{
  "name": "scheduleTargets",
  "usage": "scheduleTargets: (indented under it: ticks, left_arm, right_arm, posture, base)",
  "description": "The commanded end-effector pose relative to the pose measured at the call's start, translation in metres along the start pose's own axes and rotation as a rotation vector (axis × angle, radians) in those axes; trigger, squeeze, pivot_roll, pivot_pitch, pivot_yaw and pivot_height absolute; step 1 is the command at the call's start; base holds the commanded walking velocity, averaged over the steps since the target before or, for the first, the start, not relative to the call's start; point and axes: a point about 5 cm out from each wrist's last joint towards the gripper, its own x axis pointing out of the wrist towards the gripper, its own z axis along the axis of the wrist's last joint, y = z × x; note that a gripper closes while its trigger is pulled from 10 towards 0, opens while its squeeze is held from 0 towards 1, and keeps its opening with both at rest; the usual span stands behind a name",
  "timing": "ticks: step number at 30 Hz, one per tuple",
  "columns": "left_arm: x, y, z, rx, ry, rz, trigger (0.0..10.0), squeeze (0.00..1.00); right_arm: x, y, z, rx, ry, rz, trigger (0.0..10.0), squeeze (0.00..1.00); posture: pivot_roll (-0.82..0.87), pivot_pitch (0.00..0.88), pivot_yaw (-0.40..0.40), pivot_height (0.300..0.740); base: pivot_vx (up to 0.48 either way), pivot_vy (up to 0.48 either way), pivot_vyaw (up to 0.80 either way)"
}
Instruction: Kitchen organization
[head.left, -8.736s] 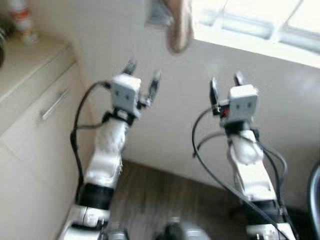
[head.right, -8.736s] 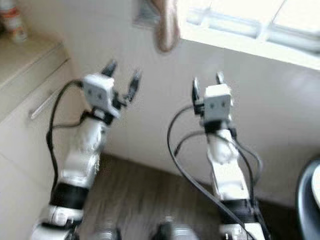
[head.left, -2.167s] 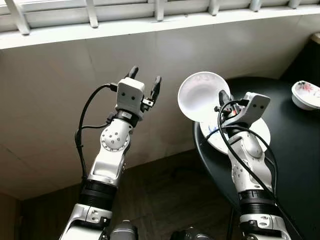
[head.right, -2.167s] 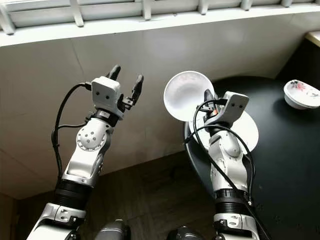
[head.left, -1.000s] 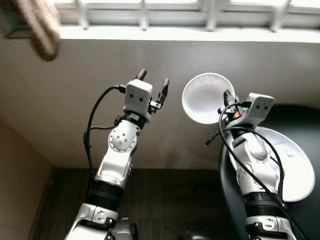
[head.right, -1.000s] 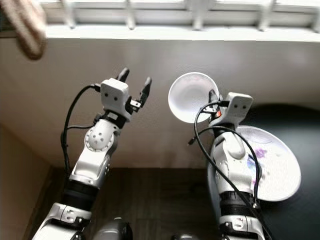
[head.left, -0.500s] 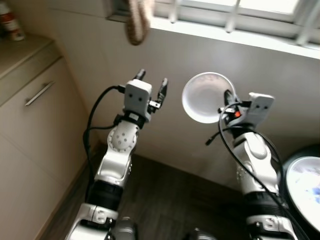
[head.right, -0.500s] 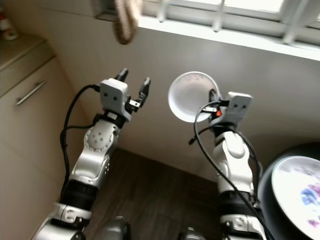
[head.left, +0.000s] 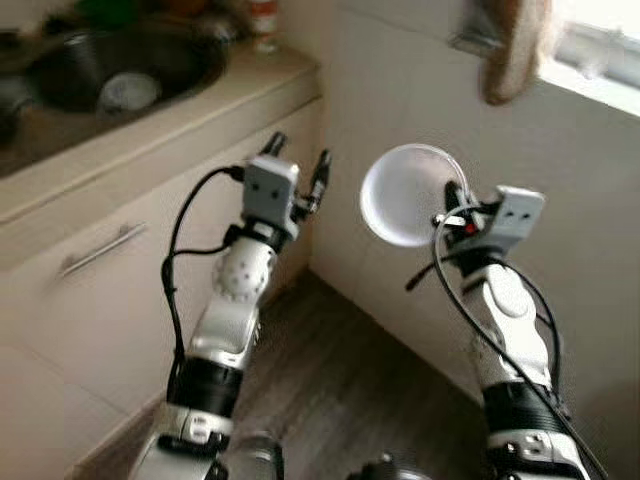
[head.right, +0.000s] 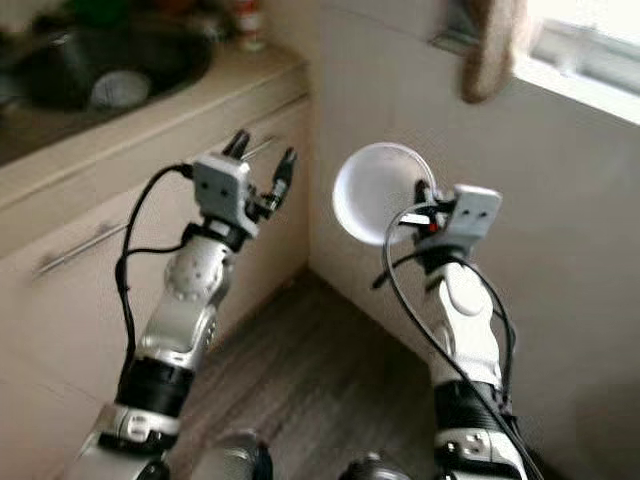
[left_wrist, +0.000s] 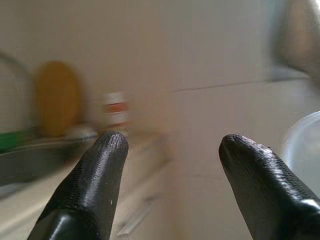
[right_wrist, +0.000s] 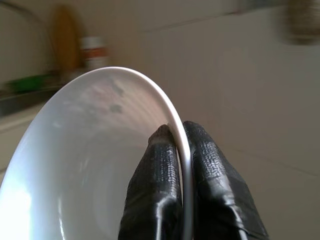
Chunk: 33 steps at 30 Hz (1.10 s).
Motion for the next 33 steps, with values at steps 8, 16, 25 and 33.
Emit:
scheduleTargets:
  ticks: [8,16,25,33]
  left_arm:
    - [0.0030,-0.0102,0.0049,-0.005,-0.024,-0.034,10.0,0.00]
    - [0.0033,-0.0087,0.0048,-0.002,-0.023,-0.027,10.0,0.00]
    - [0.0036,-0.0076,0.0055,-0.008,-0.027,-0.024,10.0,0.00]
    - [0.0036,-0.0074,0.0052,-0.008,-0.024,-0.023,10.0,0.00]
  right_arm:
    - [-0.0015,-0.0075,0.0026,-0.046,-0.014,-0.027,0.0,0.00]
    - [-0.0014,-0.0060,0.0027,-0.077,-0.018,-0.020,0.0,0.00]
    - [-0.0007,-0.0067,0.0025,-0.105,-0.016,-0.027,0.0,0.00]
    - [-0.0002,-0.0052,0.0026,-0.153,-0.017,-0.025,0.0,0.00]
  posture:
    - [0.00,0.000,-0.075,0.740]
    - [0.00,0.000,-0.075,0.740]
    - [0.00,0.000,-0.076,0.740]
    - [0.00,0.000,-0.076,0.740]
  base:
    - [0.000,0.000,0.80]
    - [0.000,0.000,0.80]
    - [0.000,0.000,0.80]
    - [0.000,0.000,0.80]
